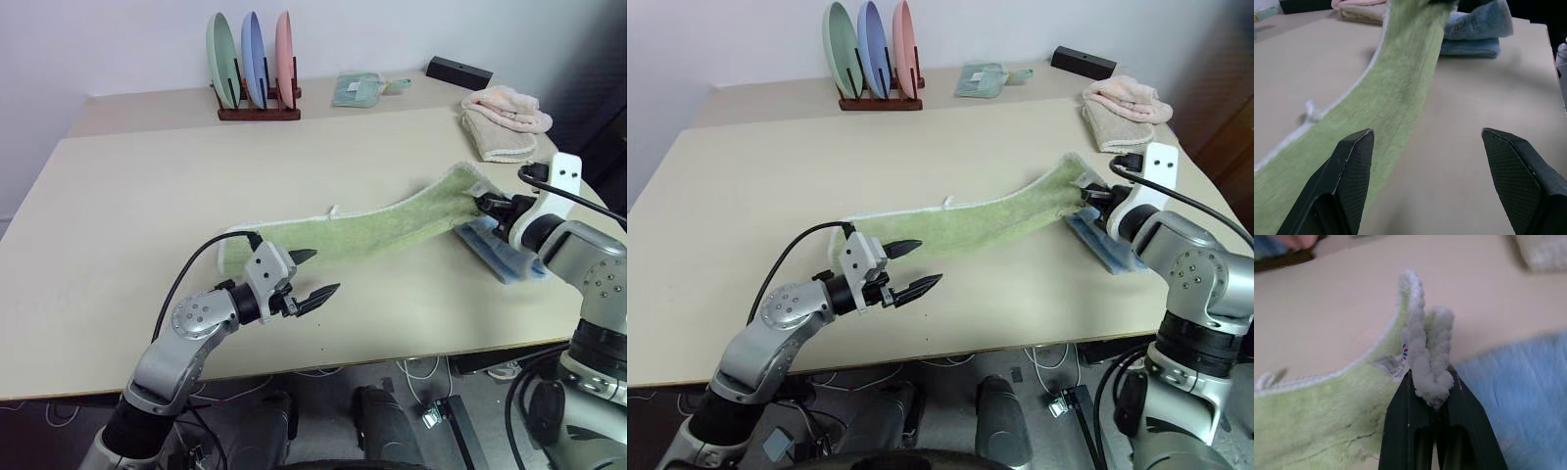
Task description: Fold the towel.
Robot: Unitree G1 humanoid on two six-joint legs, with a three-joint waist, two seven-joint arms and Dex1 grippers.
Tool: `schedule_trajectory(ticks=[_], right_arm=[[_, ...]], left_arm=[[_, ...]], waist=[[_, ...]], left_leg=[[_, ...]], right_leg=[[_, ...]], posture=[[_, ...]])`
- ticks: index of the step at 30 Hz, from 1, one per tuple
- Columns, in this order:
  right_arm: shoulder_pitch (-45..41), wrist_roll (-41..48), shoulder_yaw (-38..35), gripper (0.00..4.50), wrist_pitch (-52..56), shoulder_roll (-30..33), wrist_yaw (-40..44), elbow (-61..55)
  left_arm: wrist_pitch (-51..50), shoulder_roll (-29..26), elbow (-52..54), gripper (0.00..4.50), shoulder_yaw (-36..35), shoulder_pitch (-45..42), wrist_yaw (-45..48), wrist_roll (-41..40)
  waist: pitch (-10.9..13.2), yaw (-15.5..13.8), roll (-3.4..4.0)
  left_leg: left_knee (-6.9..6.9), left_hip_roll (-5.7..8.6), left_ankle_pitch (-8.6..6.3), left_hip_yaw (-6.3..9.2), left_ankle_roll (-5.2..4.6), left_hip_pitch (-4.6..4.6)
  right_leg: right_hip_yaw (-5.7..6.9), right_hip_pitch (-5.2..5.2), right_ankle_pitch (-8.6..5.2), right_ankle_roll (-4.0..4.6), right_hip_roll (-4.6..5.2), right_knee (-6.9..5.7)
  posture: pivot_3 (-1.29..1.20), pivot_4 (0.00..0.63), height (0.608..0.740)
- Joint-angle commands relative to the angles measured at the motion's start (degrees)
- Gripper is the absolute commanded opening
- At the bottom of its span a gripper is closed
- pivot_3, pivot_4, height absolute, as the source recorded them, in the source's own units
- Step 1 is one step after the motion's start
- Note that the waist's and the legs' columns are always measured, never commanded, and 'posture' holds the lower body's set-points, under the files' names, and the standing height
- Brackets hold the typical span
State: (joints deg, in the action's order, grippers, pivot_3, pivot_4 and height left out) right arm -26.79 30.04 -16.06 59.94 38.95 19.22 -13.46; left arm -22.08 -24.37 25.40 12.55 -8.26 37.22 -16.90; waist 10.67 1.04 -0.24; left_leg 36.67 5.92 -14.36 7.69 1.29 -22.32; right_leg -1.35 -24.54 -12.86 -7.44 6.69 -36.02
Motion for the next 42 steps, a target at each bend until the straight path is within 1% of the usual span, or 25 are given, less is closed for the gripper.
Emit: schedule_trajectory(ticks=[1,3,5,8,10,15,17,19,20,21,22,24,25,26,27,28,29,30,31,34,35,40,42], right_arm=[[0.61,-5.97,14.40,0.06,-10.97,4.72,10.36,-6.71],[0.52,-9.17,21.14,0.06,-15.29,5.07,13.35,-7.62],[0.27,-11.32,24.52,0.06,-17.66,4.48,14.49,-7.31],[-0.55,-15.24,30.02,0.06,-20.92,0.90,14.25,-4.16],[-0.87,-16.93,32.08,0.06,-21.86,-1.35,14.12,-2.44],[-0.34,-17.65,33.01,0.06,-22.23,-4.47,16.10,-0.90],[-0.07,-17.29,32.64,0.62,-22.04,-4.71,17.27,-1.66],[0.22,-17.47,31.53,1.28,-22.21,-4.45,17.44,-2.23],[0.30,-17.47,30.86,1.75,-22.37,-4.36,17.49,-2.40],[0.34,-17.26,30.08,2.39,-22.56,-4.33,17.62,-2.54],[0.44,-16.62,28.99,2.92,-22.65,-4.16,18.08,-2.83],[0.82,-14.96,26.71,3.82,-22.98,-3.33,19.89,-3.87],[1.57,-12.26,23.97,3.82,-24.02,-2.21,22.85,-5.48],[2.06,-7.86,20.11,3.73,-23.15,-1.96,25.25,-6.97],[2.36,-4.75,17.46,3.54,-22.36,-1.91,26.79,-7.99],[2.52,-2.81,15.93,3.15,-21.67,-1.98,27.50,-8.52],[1.49,-3.02,15.02,2.71,-21.50,-2.52,26.44,-6.37],[0.75,-3.59,14.65,2.09,-21.63,-2.82,25.61,-4.73],[-0.36,-4.82,14.82,1.67,-22.11,-3.57,24.26,-2.19],[-2.50,-8.67,17.10,0.14,-24.70,-5.54,21.96,3.81],[-2.90,-9.90,17.89,0.05,-25.71,-6.12,21.56,5.38],[-3.28,-18.82,26.70,0.05,-34.78,-11.43,20.82,18.61],[-2.83,-21.18,28.71,0.05,-37.47,-12.39,21.22,21.43]], left_arm=[[0.86,0.45,1.00,3.57,-0.64,-1.02,-0.35,0.14],[0.89,0.69,1.14,3.57,-0.81,-1.02,-0.68,0.17],[0.83,0.86,1.36,3.57,-0.85,-0.95,-0.86,0.15],[0.51,1.05,2.24,3.57,-0.50,-0.44,-1.41,0.41],[0.39,0.95,2.88,3.57,-0.44,0.21,-1.92,0.61],[0.16,0.48,3.97,3.57,-0.81,1.78,-2.64,0.85],[0.15,0.33,4.03,3.57,-0.89,1.99,-2.75,0.89],[0.10,0.32,4.11,3.57,-0.95,2.08,-2.83,0.90],[0.07,0.33,4.12,3.57,-1.00,2.08,-2.85,0.89],[0.07,0.32,4.10,3.57,-1.07,2.08,-2.83,0.90],[0.08,0.29,4.09,3.57,-1.13,2.09,-2.82,0.93],[0.08,0.20,4.13,3.57,-1.43,2.22,-2.89,0.92],[-0.17,0.07,4.34,3.57,-2.17,2.58,-3.12,0.64],[-0.53,0.00,4.67,3.57,-3.18,3.18,-3.49,0.17],[-0.78,-0.07,4.89,3.57,-3.95,3.63,-3.70,-0.21],[-0.97,-0.09,5.05,3.57,-4.42,3.91,-3.79,-0.43],[-1.47,0.02,5.35,3.57,-5.34,4.88,-4.27,-0.87],[-1.84,0.08,5.56,3.57,-5.93,5.54,-4.63,-1.19],[-2.11,0.22,5.94,3.57,-6.36,6.63,-5.08,-1.42],[-2.79,0.88,7.24,3.57,-7.01,9.27,-6.23,-2.18],[-3.06,1.07,7.57,3.57,-7.22,9.87,-6.56,-2.46],[-4.47,3.24,9.32,3.57,-9.53,14.69,-10.70,-3.48],[-4.48,3.28,9.35,3.57,-9.41,16.23,-11.83,-2.44]], waist=[[0.00,-0.03,-0.01],[0.01,-0.21,-0.04],[0.05,-0.37,-0.10],[0.10,-0.63,-0.24],[0.11,-0.59,-0.25],[0.11,-0.61,-0.24],[0.11,-0.63,-0.24],[0.11,-0.59,-0.24],[0.11,-0.58,-0.24],[0.11,-0.59,-0.24],[0.11,-0.59,-0.24],[0.11,-0.62,-0.24],[0.11,-0.61,-0.24],[0.11,-0.67,-0.24],[0.12,-0.68,-0.24],[0.12,-0.68,-0.24],[0.11,-0.61,-0.24],[0.11,-0.48,-0.25],[0.11,-0.34,-0.25],[0.11,-0.41,-0.25],[0.11,-0.44,-0.25],[0.12,-0.41,-0.27],[0.13,-0.44,-0.25]], left_leg=[[0.00,0.00,0.00,-0.01,0.00,-0.01],[0.01,0.01,0.00,0.01,0.00,-0.02],[0.03,0.01,0.00,0.05,0.00,-0.04],[0.12,0.05,0.00,0.26,0.00,-0.08],[0.15,0.06,0.00,0.29,0.00,-0.10],[0.15,0.07,-0.01,0.31,0.00,-0.10],[0.15,0.07,-0.01,0.32,0.00,-0.10],[0.15,0.07,-0.01,0.31,0.00,-0.10],[0.15,0.07,-0.01,0.31,0.00,-0.10],[0.15,0.07,-0.01,0.31,0.00,-0.10],[0.15,0.07,-0.01,0.31,0.00,-0.10],[0.15,0.07,-0.01,0.31,0.00,-0.10],[0.15,0.07,-0.01,0.31,0.00,-0.10],[0.15,0.07,-0.02,0.31,0.00,-0.10],[0.14,0.07,-0.02,0.32,-0.01,-0.11],[0.14,0.07,-0.04,0.32,-0.04,-0.11],[0.14,0.07,-0.04,0.32,-0.05,-0.11],[0.14,0.06,-0.04,0.31,-0.05,-0.09],[0.14,0.05,-0.04,0.30,-0.05,-0.07],[0.13,0.03,-0.04,0.28,-0.04,-0.04],[0.13,0.03,-0.04,0.29,-0.04,-0.04],[0.12,0.06,-0.04,0.29,-0.04,-0.07],[0.12,0.06,-0.04,0.28,-0.03,-0.06]], right_leg=[[0.00,0.00,0.00,-0.01,0.01,0.02],[0.00,0.00,-0.02,-0.04,0.02,0.02],[0.01,0.01,-0.02,-0.04,0.03,0.04],[0.01,0.01,-0.01,-0.03,0.05,0.05],[0.01,0.02,-0.01,-0.03,0.06,0.07],[0.00,0.01,-0.01,-0.02,0.06,0.07],[0.01,0.02,-0.01,-0.02,0.06,0.07],[0.01,0.02,-0.01,-0.02,0.06,0.08],[0.01,0.02,-0.01,-0.02,0.06,0.07],[0.01,0.02,-0.01,-0.02,0.06,0.07],[0.01,0.02,-0.01,-0.02,0.06,0.07],[0.01,0.02,-0.01,-0.02,0.06,0.07],[0.01,0.02,-0.01,-0.02,0.06,0.07],[0.01,0.02,-0.01,-0.02,0.06,0.07],[0.01,0.02,-0.01,-0.03,0.06,0.09],[0.01,0.02,-0.01,-0.03,0.06,0.10],[0.01,0.02,-0.01,-0.03,0.06,0.11],[0.01,0.03,-0.01,-0.03,0.05,0.11],[0.00,0.04,-0.01,-0.02,0.05,0.11],[0.00,0.05,-0.01,-0.01,0.04,0.09],[0.00,0.04,-0.01,-0.01,0.04,0.09],[0.00,0.03,0.00,-0.01,0.07,0.11],[0.00,0.02,0.00,-0.01,0.06,0.09]], posture=[[0.00,0.150,0.740],[0.00,0.150,0.740],[0.00,0.150,0.740],[0.00,0.150,0.740],[0.00,0.150,0.740],[0.00,0.150,0.740],[0.00,0.150,0.740],[0.00,0.150,0.740],[0.00,0.150,0.740],[0.00,0.150,0.740],[0.00,0.150,0.740],[0.00,0.150,0.740],[0.00,0.150,0.740],[0.00,0.150,0.740],[0.00,0.150,0.740],[0.00,0.150,0.740],[0.00,0.150,0.740],[0.00,0.150,0.740],[0.00,0.150,0.740],[0.00,0.150,0.740],[0.00,0.150,0.740],[0.00,0.150,0.740],[0.00,0.150,0.740]])
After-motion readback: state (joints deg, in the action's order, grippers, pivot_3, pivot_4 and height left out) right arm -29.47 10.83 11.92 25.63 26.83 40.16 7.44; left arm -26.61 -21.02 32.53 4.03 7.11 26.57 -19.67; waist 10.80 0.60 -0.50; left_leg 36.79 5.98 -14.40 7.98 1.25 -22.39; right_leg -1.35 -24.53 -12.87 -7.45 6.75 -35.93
